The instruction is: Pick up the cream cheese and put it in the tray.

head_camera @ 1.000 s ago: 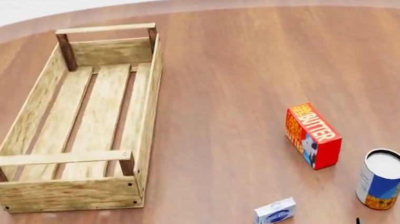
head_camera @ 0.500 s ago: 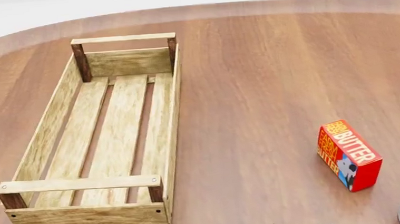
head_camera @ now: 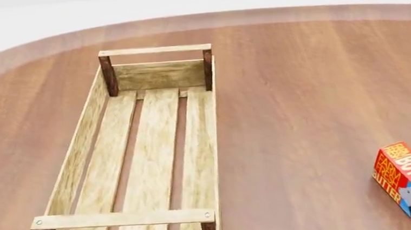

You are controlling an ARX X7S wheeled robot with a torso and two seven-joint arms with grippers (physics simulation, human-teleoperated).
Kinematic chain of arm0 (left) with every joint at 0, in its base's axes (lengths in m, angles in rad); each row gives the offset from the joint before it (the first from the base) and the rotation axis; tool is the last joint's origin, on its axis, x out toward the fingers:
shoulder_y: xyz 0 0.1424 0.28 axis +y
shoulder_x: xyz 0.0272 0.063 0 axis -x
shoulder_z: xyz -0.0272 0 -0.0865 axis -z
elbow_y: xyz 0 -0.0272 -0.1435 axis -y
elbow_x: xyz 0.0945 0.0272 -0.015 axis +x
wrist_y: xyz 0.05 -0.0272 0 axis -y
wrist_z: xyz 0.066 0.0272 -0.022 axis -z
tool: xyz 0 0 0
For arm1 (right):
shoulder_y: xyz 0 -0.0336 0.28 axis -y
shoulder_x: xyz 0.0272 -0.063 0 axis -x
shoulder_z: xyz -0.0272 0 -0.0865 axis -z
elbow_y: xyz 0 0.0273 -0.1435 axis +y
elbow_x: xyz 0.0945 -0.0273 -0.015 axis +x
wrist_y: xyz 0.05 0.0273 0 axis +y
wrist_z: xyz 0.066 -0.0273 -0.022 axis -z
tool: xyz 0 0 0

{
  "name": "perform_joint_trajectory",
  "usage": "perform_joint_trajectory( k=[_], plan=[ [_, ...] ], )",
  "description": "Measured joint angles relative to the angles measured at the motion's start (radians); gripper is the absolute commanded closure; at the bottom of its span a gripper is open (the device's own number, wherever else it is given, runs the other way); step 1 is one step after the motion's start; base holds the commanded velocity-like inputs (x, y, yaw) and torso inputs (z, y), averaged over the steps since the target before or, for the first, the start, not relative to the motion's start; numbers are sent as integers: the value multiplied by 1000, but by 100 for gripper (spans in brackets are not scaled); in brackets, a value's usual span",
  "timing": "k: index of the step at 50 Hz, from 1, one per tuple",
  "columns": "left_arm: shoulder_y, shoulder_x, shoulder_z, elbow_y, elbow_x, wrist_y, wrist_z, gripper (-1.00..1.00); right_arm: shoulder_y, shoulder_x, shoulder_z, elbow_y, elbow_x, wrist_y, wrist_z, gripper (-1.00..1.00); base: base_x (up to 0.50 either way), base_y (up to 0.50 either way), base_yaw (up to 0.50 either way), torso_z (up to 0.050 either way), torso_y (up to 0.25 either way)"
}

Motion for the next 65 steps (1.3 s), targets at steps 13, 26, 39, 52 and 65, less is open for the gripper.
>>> perform_joint_trajectory(
  k=[13, 26, 39, 52, 65],
  plan=[
    [1, -4, 3, -2, 1, 6, -6, -100, -1, 2, -2, 2, -11, -6, 14, -100, 193, 285, 0, 0, 0],
    [1, -8, 7, -5, 1, 9, -12, -100, 1, 6, -4, 3, -11, -4, 23, -100, 194, 285, 0, 0, 0],
    [-2, -12, 12, -9, 1, 10, -16, -100, 4, 10, -5, 3, -5, 3, 31, -100, 192, 285, 0, 0, 1],
    [-6, -16, 18, -10, 0, 3, -19, -100, 13, 16, -6, 4, 21, 20, 35, -100, 231, 139, 0, 0, 0],
    [-7, -20, 23, -13, 1, 3, -23, -100, 18, 24, -12, 9, 37, 24, 37, -100, 249, 21, 0, 0, 0]
  ],
)
